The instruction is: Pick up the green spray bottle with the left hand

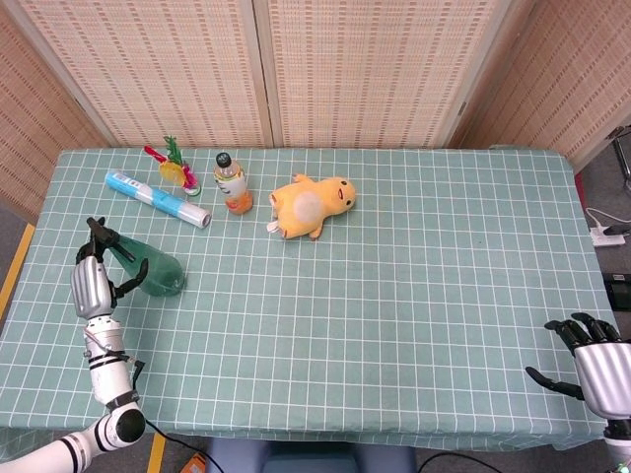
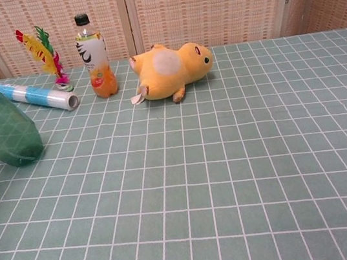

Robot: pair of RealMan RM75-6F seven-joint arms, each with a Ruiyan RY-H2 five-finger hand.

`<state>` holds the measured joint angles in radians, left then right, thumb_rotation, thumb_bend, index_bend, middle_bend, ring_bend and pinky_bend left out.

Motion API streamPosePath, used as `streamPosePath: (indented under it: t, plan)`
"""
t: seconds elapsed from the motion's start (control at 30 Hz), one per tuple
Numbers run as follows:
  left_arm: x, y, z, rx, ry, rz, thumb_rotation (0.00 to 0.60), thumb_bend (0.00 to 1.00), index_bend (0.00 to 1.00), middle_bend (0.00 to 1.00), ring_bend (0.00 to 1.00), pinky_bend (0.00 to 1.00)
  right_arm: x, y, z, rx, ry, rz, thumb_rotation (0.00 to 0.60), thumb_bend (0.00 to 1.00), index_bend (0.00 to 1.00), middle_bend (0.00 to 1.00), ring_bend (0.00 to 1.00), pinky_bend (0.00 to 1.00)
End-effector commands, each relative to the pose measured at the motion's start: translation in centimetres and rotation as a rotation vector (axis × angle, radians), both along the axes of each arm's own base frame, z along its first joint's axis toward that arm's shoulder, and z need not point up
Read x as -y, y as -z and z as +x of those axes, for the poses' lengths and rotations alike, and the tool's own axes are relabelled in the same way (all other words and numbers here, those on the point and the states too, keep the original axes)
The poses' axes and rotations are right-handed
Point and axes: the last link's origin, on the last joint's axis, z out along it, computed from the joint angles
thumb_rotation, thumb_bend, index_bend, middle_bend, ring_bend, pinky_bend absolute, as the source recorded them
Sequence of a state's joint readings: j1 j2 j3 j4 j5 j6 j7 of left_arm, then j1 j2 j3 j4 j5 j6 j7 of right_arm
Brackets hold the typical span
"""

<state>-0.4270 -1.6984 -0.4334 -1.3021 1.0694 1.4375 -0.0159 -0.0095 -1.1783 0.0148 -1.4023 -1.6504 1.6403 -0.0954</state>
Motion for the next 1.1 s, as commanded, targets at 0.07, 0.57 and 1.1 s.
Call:
streamPosePath:
  t: [0.07, 0.57, 1.1]
  plan:
    - [0.2, -0.1, 0.0, 0.008, 0.005, 0.000, 0.600, 0.23, 0.07, 0.34, 0.27, 0.15, 0.0, 0.0, 0.0, 0.000, 0.000, 0.001, 0.600, 0.00, 0.38, 0.44, 0.26, 0.36]
    - [1.3, -0.1, -0.5, 0.015, -0.005, -0.058, 0.600, 0.20, 0.00, 0.28, 0.23, 0.12, -0.1, -0.1, 0.0, 0.013, -0.005, 0.010, 0.600, 0.00, 0.38, 0.44, 0.27, 0.36]
    - [2.9, -5.2, -1.3, -0.078, -0.055, -0.017, 0.600, 0.20, 0.00, 0.16, 0.13, 0.07, -0.1, -0.2, 0.0, 0.029, -0.011, 0.018, 0.600, 0.00, 0.39, 0.44, 0.29, 0.36]
